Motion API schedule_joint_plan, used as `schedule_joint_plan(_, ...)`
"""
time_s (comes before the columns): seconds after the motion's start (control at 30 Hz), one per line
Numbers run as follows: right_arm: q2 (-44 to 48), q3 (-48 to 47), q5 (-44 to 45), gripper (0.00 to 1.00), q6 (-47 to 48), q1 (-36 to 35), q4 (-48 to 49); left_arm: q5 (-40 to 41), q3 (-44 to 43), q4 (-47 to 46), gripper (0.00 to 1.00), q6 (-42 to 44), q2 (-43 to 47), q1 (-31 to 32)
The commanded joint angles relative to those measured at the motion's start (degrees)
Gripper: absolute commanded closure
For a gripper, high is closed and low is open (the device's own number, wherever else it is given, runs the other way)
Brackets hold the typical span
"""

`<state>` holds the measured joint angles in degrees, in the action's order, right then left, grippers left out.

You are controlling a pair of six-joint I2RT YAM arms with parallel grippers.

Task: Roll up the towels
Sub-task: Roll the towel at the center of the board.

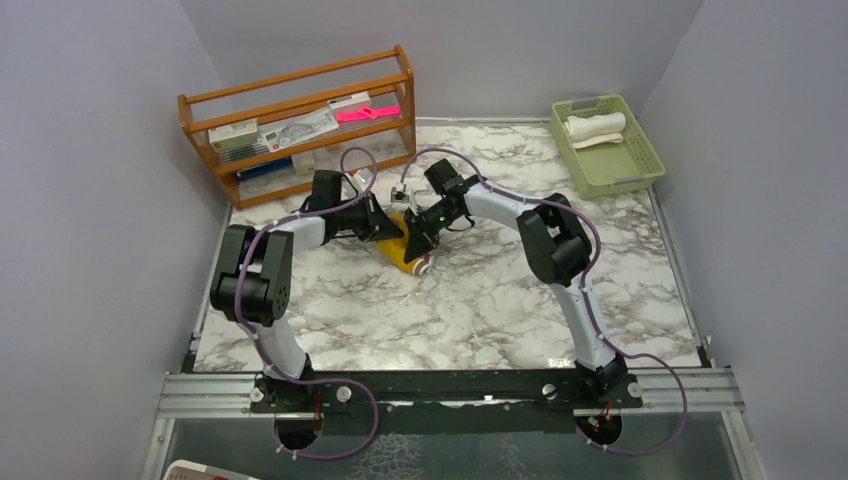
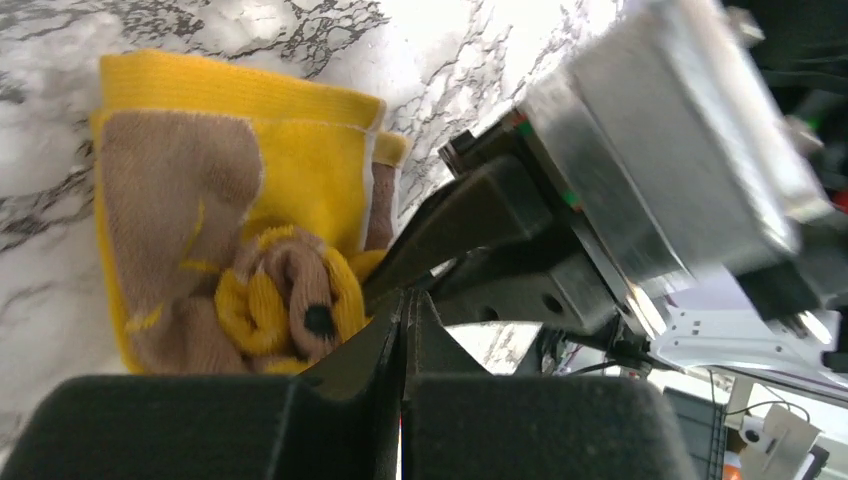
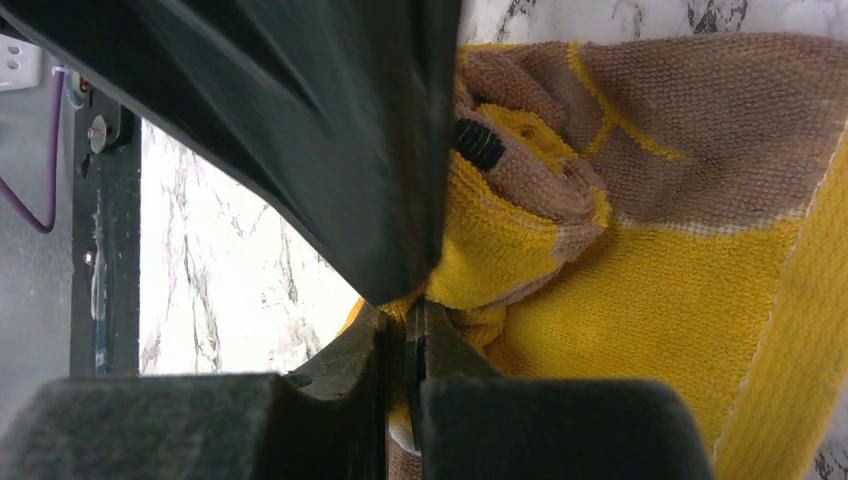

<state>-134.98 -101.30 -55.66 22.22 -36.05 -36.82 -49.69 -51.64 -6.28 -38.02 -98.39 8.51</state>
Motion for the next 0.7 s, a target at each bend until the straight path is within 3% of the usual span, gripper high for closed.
schedule_joint_plan(0.0, -5.0, 5.0, 8.2, 0.99, 0.5, -1.7, -3.7, 0.1, -7.2, 6.9, 1.0, 8.3, -5.4, 3.5)
schedule_joint_plan(0.37, -5.2, 5.7, 8.1, 0.99, 0.7, -1.7, -4.1, 3.8, -18.3, 27.3, 1.0, 25.9, -10.6, 5.7)
schedule_joint_plan(0.67, -7.9, -1.4, 4.8, 0.99, 2.1, -1.6, -9.9, 10.8, -11.2, 33.4, 1.0, 31.3, -8.9, 5.7)
